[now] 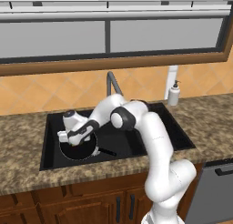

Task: Pick the pan and sponge and place them into the sink. Then turn on the water.

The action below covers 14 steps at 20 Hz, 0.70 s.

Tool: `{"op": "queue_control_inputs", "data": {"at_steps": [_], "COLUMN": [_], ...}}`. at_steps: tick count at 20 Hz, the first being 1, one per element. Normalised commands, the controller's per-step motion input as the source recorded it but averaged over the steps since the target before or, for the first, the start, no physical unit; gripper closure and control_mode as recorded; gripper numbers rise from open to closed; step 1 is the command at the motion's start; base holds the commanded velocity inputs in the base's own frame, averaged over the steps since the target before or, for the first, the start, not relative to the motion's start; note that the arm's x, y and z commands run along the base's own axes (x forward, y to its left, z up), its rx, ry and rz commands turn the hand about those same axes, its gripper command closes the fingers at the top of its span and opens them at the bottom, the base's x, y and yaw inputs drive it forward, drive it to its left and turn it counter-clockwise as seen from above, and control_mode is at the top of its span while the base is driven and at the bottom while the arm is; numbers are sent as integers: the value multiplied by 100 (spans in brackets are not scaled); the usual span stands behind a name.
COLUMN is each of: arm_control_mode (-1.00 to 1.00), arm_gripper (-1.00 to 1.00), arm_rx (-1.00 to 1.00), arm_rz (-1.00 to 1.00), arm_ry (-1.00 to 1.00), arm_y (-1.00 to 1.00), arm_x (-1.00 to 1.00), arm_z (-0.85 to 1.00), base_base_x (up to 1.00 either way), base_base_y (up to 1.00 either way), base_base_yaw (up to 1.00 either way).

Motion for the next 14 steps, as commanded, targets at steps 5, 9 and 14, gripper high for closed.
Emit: {"op": "queue_control_inputs", "data": {"at_steps": [5, 9, 14], "arm_control_mode": [-100, -100, -100], "arm_gripper": [100, -100, -100], "arm_rx": [0, 0, 0], "arm_rz": [0, 0, 0], "arm_ry": [-1, 0, 0], "arm_y": [0, 0, 0], "arm_x": [10, 0, 0], "arm_z": [-25, -6, 0], "base_base_x": [0, 0, 0], "base_base_y": [0, 0, 0], "base_base_yaw": [0, 0, 0]}}
